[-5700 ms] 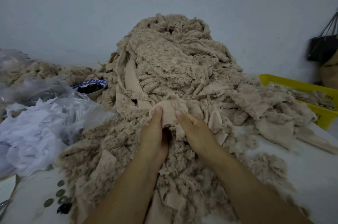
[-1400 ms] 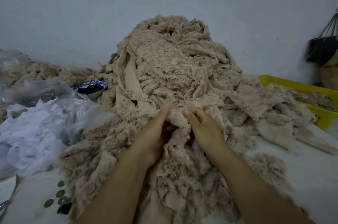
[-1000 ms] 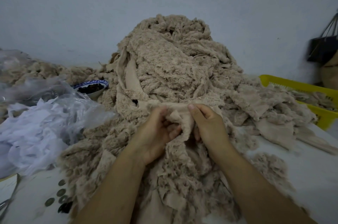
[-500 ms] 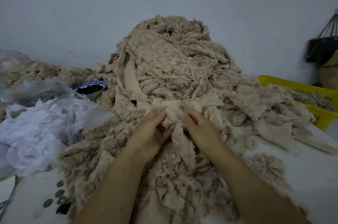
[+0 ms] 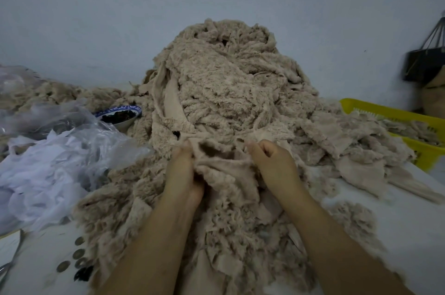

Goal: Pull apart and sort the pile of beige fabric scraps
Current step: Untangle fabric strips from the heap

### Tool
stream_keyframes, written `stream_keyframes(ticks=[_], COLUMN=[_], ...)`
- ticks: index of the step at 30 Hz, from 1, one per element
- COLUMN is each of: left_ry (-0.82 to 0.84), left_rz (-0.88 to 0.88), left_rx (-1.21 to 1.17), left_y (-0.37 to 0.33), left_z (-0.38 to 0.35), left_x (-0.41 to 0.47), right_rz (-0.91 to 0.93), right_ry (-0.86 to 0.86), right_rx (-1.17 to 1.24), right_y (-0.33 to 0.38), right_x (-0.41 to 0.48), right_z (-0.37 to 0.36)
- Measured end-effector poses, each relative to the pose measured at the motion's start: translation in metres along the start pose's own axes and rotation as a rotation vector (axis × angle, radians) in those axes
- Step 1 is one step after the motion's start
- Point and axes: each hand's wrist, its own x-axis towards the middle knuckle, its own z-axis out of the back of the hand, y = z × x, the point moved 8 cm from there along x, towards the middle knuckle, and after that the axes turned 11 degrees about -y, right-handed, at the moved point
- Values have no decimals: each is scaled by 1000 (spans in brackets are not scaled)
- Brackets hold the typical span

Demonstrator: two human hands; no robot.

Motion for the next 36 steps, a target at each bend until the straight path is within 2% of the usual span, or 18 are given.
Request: stream_keyframes(ticks=[3,5,8,10,12,14,17,20,24,27,29,31,32,33,36], left_ry=[-207,-263,-132,-29,91,223,391,462,432,290,230,382,476,499,255], left_rz=[-185,-231,-128,-65,-60,-77,-77,-62,-29,-178,-403,-612,-638,-650,-700], left_rx=[22,22,-92,-168,-146,-63,4,-21,-98,147,416,631,694,741,732], left_y=[-22,-28,-17,-13,-13,-10,-3,-6,-10,-8,-13,-11,-3,4,-8], left_z=[28,39,21,6,-4,-15,-29,-32,-29,-22,-20,-36,-42,-43,-28], left_x=[12,16,11,3,-3,-14,-27,-29,-27,-22,-28,-47,-56,-56,-38], right_rz=[-133,-137,-54,96,203,233,184,187,78,-143,-212,-176,-158,-150,-114], right_ry=[-168,-180,-70,-62,-107,-82,147,254,117,24,46,56,49,39,-5], right_rx=[101,79,-155,-301,-232,-100,-87,-188,-21,203,333,302,280,267,177], right_y=[-14,-18,-13,0,15,24,23,12,10,0,-1,2,2,2,1], right_x=[7,10,5,0,-6,-12,-19,-21,-12,-4,-4,-6,-6,-6,-3], right_z=[21,28,14,8,10,7,-20,-32,-16,-5,-7,-8,-9,-9,-3])
